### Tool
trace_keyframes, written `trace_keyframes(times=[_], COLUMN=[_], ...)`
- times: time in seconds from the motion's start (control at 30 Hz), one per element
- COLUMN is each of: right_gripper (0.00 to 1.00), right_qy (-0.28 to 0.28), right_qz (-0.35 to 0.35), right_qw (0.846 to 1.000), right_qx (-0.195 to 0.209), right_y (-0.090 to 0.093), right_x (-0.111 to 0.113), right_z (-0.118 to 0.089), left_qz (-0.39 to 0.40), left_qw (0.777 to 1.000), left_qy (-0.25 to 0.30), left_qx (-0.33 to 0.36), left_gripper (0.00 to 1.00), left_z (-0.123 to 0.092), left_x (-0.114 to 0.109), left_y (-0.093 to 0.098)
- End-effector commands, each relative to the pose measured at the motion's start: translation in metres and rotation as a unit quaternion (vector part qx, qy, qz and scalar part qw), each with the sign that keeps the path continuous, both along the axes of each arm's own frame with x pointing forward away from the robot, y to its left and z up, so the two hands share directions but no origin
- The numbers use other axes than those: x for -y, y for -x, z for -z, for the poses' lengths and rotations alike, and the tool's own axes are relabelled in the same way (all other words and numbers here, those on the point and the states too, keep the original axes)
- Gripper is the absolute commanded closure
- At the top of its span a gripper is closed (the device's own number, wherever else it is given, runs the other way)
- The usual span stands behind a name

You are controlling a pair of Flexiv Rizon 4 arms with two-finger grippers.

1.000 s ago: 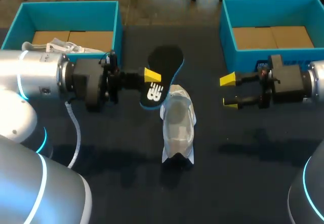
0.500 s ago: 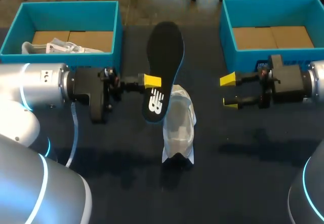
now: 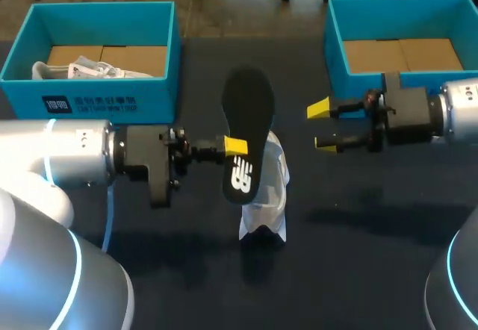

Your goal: Take the shoe out of the shoebox, open the shoe tongue, remove and reinsert the insole, then place the shoe into the shoebox

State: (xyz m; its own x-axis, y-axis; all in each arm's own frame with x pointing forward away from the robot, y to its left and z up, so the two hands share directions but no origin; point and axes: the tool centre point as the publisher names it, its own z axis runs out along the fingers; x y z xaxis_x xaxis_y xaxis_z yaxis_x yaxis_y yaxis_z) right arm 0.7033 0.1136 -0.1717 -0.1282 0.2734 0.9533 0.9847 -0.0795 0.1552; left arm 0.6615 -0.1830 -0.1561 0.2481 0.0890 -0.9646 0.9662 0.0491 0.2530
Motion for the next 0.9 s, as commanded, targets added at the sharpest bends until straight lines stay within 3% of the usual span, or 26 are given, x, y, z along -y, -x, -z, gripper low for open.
trace_keyframes(times=[0.03, 0.33, 0.43, 0.5, 0.6, 0.67, 0.9], right_gripper=[0.0, 0.01, 0.11, 0.34, 0.4, 0.5, 0.53], right_qy=[0.0, -0.015, -0.018, -0.021, -0.023, -0.025, -0.031], right_qz=[-0.003, -0.013, -0.013, -0.014, -0.012, -0.01, -0.017], right_qw=[1.0, 1.0, 1.0, 1.0, 1.0, 1.0, 0.999], right_qx=[0.002, -0.004, -0.005, -0.009, -0.011, -0.011, -0.013], right_y=[-0.004, 0.001, 0.003, 0.004, 0.005, 0.005, 0.001], right_x=[-0.015, -0.032, -0.035, -0.039, -0.041, -0.041, -0.047], right_z=[-0.006, -0.003, -0.002, -0.002, -0.001, 0.0, 0.002], left_qz=[-0.019, -0.019, -0.017, -0.013, -0.011, -0.013, -0.012], left_qw=[1.0, 1.0, 1.0, 1.0, 1.0, 1.0, 1.0], left_qy=[0.005, 0.005, 0.005, 0.007, 0.007, 0.008, 0.011], left_qx=[-0.008, -0.014, -0.014, -0.014, -0.01, -0.011, -0.013], left_gripper=[1.0, 1.0, 1.0, 1.0, 1.0, 1.0, 1.0], left_z=[0.01, 0.021, 0.022, 0.023, 0.024, 0.025, 0.025], left_x=[0.007, 0.028, 0.033, 0.039, 0.045, 0.048, 0.058], left_y=[0.006, 0.002, 0.001, 0.0, -0.001, -0.001, 0.0])
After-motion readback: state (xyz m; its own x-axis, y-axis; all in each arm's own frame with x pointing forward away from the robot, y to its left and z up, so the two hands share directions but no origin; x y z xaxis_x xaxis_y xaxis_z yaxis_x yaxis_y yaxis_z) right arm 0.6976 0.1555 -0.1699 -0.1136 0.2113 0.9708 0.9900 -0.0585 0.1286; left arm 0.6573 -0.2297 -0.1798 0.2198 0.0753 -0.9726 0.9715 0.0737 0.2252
